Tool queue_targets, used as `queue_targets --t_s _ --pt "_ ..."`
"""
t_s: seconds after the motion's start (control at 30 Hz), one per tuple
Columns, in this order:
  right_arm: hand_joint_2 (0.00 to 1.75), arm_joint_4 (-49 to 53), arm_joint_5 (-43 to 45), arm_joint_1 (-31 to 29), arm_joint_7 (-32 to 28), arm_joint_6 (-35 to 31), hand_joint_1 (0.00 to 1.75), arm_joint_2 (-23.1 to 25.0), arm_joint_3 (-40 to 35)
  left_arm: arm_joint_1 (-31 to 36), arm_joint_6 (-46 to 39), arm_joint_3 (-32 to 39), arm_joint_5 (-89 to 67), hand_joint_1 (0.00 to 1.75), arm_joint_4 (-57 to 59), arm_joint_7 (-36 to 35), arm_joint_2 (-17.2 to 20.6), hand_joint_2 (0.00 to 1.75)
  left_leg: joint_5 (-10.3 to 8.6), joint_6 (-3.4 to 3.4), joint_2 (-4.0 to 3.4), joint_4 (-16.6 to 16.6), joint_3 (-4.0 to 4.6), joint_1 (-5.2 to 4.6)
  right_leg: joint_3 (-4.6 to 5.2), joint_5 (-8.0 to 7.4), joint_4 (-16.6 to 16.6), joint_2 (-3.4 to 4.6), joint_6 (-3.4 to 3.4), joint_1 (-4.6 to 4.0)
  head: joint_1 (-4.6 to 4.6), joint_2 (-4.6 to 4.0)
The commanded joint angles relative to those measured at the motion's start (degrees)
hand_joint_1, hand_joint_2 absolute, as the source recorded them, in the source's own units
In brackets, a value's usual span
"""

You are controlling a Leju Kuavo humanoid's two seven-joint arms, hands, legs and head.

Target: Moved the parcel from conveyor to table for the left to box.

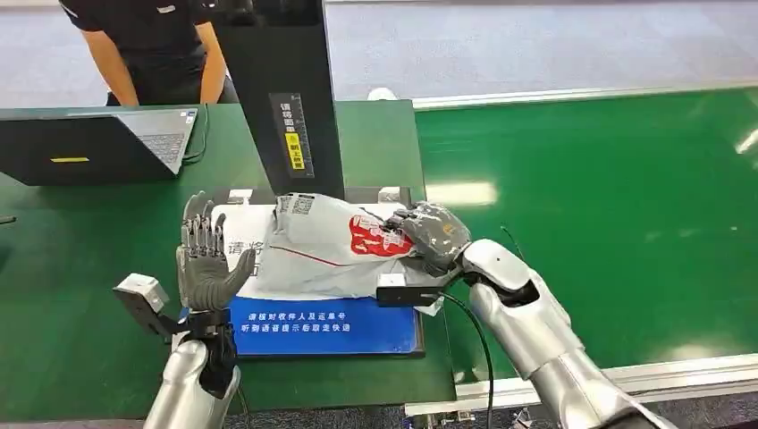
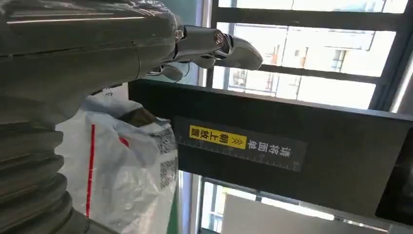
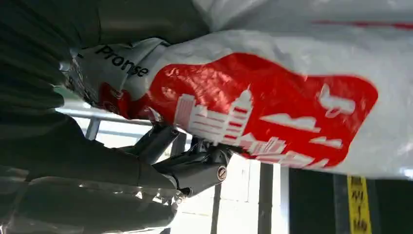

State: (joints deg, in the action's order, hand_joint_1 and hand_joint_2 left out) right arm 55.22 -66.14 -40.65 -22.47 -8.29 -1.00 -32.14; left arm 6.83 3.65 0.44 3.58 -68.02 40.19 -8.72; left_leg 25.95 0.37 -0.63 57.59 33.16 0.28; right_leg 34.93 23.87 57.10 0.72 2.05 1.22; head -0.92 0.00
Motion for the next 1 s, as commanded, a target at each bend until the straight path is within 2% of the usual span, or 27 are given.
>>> queue_targets --t_s 0.03,0.07,0.1,0.13,0.17,0.2,0.23,0.3,0.4,0.43,0.5,0.67,0.7,0.73,0.87,0.9,0.97,1.0 --pt "1.75 -25.25 0.26 -10.29 0.73 -12.72 1.75 4.86 -10.29 1.07 1.11 -1.91 0.85 0.00 2.87 -0.19 2.19 1.75 -0.04 -0.08 -0.06 -0.11 -0.16 -0.01 -0.07 -0.05 -0.02 0.05 -0.16 0.00 0.00 0.00" --pt "1.75 -25.25 0.26 -10.29 0.73 -12.72 1.61 4.86 -10.29 1.07 1.11 -1.91 0.85 0.00 2.87 -0.19 2.19 1.75 -0.08 -0.11 -0.04 -0.16 -0.22 0.00 -0.11 -0.06 -0.07 0.03 -0.19 -0.02 0.00 0.00" --pt "1.75 -26.27 1.05 -10.04 0.21 -17.17 0.66 5.74 -9.82 1.05 1.11 -2.12 0.84 0.00 2.76 -0.19 2.17 1.75 -0.04 -0.08 -0.04 -0.08 -0.15 0.01 -0.08 -0.02 -0.02 0.03 -0.13 -0.03 -0.02 0.00" --pt "1.75 -26.88 1.92 -9.96 -0.46 -18.66 0.14 6.18 -9.37 1.16 1.10 -2.23 0.85 0.00 2.82 -0.19 2.17 1.75 -0.04 -0.08 -0.01 -0.08 -0.14 0.00 -0.08 -0.01 0.00 0.00 -0.14 -0.02 -0.02 0.00" --pt "1.75 -27.74 2.80 -9.71 -1.65 -22.30 0.00 6.88 -9.01 1.66 1.24 -2.61 0.85 0.00 3.20 -0.19 2.20 1.75 -0.08 -0.13 0.02 -0.18 -0.23 0.01 -0.13 -0.04 -0.05 -0.04 -0.27 -0.04 -0.02 0.00" --pt "1.75 -27.74 2.80 -9.71 -1.65 -22.30 0.00 6.88 -9.01 1.66 1.24 -2.61 0.85 0.00 3.20 -0.19 2.20 1.75 -0.07 -0.15 -0.05 -0.22 -0.27 0.01 -0.13 -0.05 -0.06 0.02 -0.31 -0.05 0.00 0.00" --pt "1.75 -28.67 3.78 -8.78 -3.74 -27.37 0.00 7.64 -8.56 2.54 1.21 -3.19 0.80 0.00 4.05 -0.19 2.13 1.75 -0.04 -0.13 -0.10 -0.16 -0.24 0.00 -0.09 -0.04 -0.02 0.08 -0.26 -0.03 -0.04 0.00" --pt "1.75 -26.08 2.99 -7.34 -4.53 -31.71 0.00 7.41 -7.44 3.19 0.91 -3.53 0.97 0.00 4.90 -0.19 2.07 1.75 -0.05 -0.09 0.00 -0.10 -0.13 0.03 -0.06 -0.02 -0.02 -0.01 -0.17 -0.04 -0.02 0.00" --pt "1.75 -10.73 -4.75 0.24 -11.34 -31.71 0.00 7.75 5.55 4.24 0.42 -4.40 1.67 0.00 7.17 -0.19 2.31 1.75 -0.08 -0.08 0.15 -0.10 -0.06 0.02 -0.03 0.01 -0.02 -0.17 -0.16 -0.04 0.00 0.00" --pt "0.00 -8.85 -5.35 1.23 -12.86 -31.71 0.00 8.05 7.47 4.38 0.38 -4.49 1.78 0.00 7.40 -0.19 2.34 1.75 -0.08 -0.10 0.19 -0.12 -0.08 0.03 -0.05 0.02 -0.03 -0.21 -0.20 -0.06 -0.02 0.00" --pt "0.00 -6.15 -6.09 3.09 -17.53 -31.71 0.00 10.05 13.27 4.54 0.28 -4.63 2.01 0.00 7.73 -0.19 2.36 1.75 -0.08 -0.10 0.20 -0.12 -0.08 0.03 -0.04 0.03 -0.03 -0.22 -0.19 -0.05 -0.02 0.00" --pt "0.00 -1.43 4.78 4.77 -17.53 -31.71 0.00 10.13 11.43 4.28 -0.21 -4.12 2.45 0.00 6.91 -0.19 2.01 1.75 -0.07 -0.09 0.15 -0.05 0.02 0.02 0.07 0.02 0.04 -0.16 -0.17 -0.03 -0.02 0.00" --pt "0.00 -0.82 16.26 5.29 -17.53 -31.71 0.00 9.72 8.80 3.54 -0.58 -3.65 2.70 0.00 6.00 -0.19 1.82 1.75 -0.06 -0.07 0.10 -0.04 0.05 0.01 0.08 0.01 0.02 -0.11 -0.11 -0.02 0.00 0.00" --pt "0.00 -0.48 21.19 5.49 -17.53 -31.71 0.00 9.29 7.67 3.23 -0.42 -3.35 3.18 0.00 5.87 -0.19 1.78 1.75 -0.05 -0.08 0.09 -0.06 0.00 0.03 0.04 0.00 0.01 -0.10 -0.15 -0.04 -0.02 0.00" --pt "0.00 -0.48 21.19 5.49 -17.53 -31.71 0.00 9.29 7.67 3.23 -0.42 -3.35 3.18 0.00 5.87 -0.19 1.78 1.75 -0.06 -0.07 0.09 -0.05 0.02 0.00 0.06 0.01 0.02 -0.10 -0.13 -0.01 -0.02 0.00" --pt "0.00 0.07 25.03 5.80 -17.53 -31.71 0.00 8.77 6.70 2.78 -0.26 -3.04 3.54 0.00 5.60 -0.19 1.98 1.75 -0.07 -0.08 0.12 -0.07 -0.01 0.01 0.04 0.00 0.01 -0.14 -0.18 -0.02 -0.02 0.00" --pt "0.00 4.40 41.70 6.99 -17.53 -30.51 0.00 4.97 2.06 1.91 -0.89 -2.82 3.48 0.00 5.18 -0.19 2.58 1.75 -0.03 -0.08 0.01 -0.09 -0.06 0.01 0.03 0.00 -0.01 -0.02 -0.17 -0.02 -0.02 0.00" --pt "1.75 6.68 44.95 8.02 -17.53 -28.18 0.00 4.12 2.45 1.52 -0.97 -2.73 3.47 0.00 4.93 -0.19 2.75 1.75 -0.03 -0.07 0.02 -0.07 -0.04 0.03 0.02 0.01 -0.02 -0.03 -0.14 -0.04 0.00 0.00"
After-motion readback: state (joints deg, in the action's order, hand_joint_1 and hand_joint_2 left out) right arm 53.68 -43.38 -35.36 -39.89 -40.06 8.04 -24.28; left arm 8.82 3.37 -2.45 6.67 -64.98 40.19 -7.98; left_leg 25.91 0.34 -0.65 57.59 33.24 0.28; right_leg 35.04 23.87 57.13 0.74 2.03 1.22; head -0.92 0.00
